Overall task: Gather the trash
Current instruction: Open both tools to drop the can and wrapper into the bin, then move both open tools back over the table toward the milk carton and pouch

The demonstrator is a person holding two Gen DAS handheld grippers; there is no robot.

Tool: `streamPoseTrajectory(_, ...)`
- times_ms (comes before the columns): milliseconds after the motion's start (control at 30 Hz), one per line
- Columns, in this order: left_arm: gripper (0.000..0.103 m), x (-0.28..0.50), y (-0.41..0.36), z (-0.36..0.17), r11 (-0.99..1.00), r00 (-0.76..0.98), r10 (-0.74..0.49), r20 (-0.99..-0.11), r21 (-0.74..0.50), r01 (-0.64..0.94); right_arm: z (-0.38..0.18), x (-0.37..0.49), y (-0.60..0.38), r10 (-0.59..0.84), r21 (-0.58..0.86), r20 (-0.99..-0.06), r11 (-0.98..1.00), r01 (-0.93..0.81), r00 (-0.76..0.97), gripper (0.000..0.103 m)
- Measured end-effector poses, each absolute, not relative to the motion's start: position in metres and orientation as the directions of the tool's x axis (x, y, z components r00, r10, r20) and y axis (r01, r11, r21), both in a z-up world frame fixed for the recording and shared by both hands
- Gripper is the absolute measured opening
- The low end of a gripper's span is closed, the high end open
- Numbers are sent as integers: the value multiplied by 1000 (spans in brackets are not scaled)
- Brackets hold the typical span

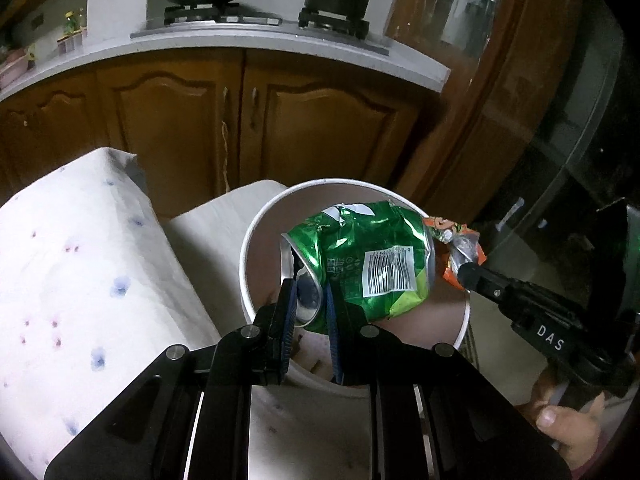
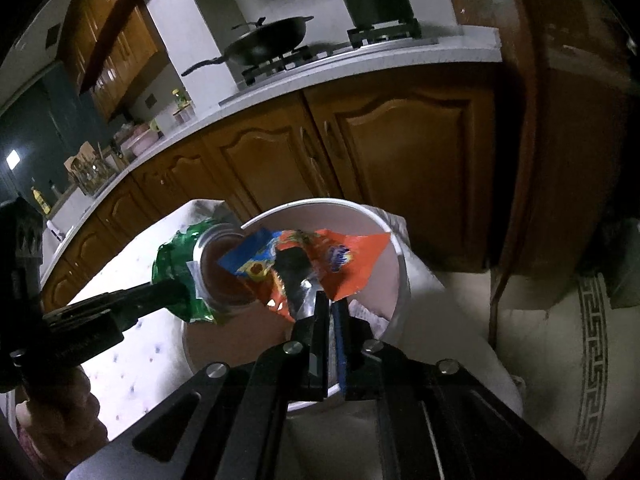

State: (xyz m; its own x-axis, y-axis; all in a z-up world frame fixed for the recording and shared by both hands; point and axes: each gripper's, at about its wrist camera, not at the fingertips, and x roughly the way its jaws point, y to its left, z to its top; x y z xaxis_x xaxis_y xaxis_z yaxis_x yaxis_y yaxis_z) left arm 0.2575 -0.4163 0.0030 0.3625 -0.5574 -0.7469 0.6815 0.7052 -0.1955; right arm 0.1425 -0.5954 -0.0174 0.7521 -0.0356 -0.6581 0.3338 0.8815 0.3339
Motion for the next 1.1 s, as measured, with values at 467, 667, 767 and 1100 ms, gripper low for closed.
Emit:
streamPoseTrajectory(467,32,259,-398,8,724,375,-562,-737,-219,654,-14,139,-595,-17,370,-637,870,325,771,35)
streamPoseTrajectory(667,40,255,-370,9,752,393,-558,-731,-244,612,-8,133,-585,-18,375,-621,871,318,784,53)
streamPoseTrajectory(767,49,251,-355,10,766,411,-548,-729,-239,597,-4,131,-579,-10,383,-611,871,307,792,63)
streamPoseTrajectory(1100,76,235,-281,18,819,483,-526,-700,-262,511,12,119,-541,43,437,-552,866,244,833,96)
